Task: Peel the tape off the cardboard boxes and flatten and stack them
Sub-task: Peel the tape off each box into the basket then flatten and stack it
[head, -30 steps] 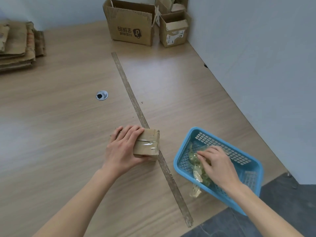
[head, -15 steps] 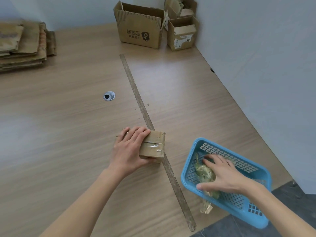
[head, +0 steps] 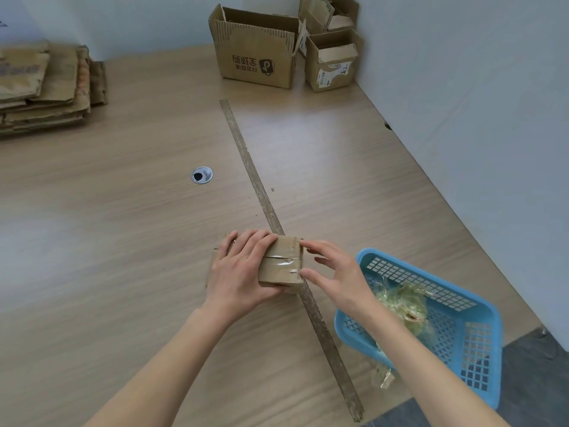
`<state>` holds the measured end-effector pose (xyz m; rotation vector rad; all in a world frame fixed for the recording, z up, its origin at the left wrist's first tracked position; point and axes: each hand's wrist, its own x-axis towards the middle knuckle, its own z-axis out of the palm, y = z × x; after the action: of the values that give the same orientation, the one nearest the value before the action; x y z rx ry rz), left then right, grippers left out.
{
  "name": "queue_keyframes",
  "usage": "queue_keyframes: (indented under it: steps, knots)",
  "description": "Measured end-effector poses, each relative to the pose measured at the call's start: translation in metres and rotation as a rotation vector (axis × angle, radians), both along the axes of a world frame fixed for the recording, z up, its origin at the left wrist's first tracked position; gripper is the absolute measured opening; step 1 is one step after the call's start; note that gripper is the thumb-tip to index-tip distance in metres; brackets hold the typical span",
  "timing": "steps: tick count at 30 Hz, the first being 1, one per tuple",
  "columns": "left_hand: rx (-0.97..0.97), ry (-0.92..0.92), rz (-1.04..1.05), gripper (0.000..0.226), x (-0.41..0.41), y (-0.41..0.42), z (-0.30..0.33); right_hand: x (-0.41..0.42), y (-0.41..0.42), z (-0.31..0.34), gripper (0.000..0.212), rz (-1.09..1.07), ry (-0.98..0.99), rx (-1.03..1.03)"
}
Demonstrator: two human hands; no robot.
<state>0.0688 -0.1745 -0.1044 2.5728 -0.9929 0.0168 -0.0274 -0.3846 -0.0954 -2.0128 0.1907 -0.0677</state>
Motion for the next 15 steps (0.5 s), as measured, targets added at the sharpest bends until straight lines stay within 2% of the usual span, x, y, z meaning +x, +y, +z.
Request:
queue_keyframes:
  steps: [3, 7, 12, 15]
  knots:
    - [-0.014, 0.031, 0.015, 0.096, 0.002, -0.004, 0.003, 0.000, -0.001, -0.002, 0.056, -0.025, 0.050, 0.169]
    - [-0.058, 0.045, 0.017, 0.098, 0.004, -0.004, 0.007, 0.001, 0.003, 0.000, 0.060, -0.100, 0.108, 0.234]
    - [-0.078, 0.043, 0.042, 0.101, 0.002, -0.005, 0.005, 0.004, 0.009, -0.005, 0.054, -0.166, 0.096, 0.365]
    - [-0.086, 0.042, 0.077, 0.100, 0.001, -0.009, 0.004, 0.003, 0.011, -0.007, 0.044, -0.161, 0.054, 0.325]
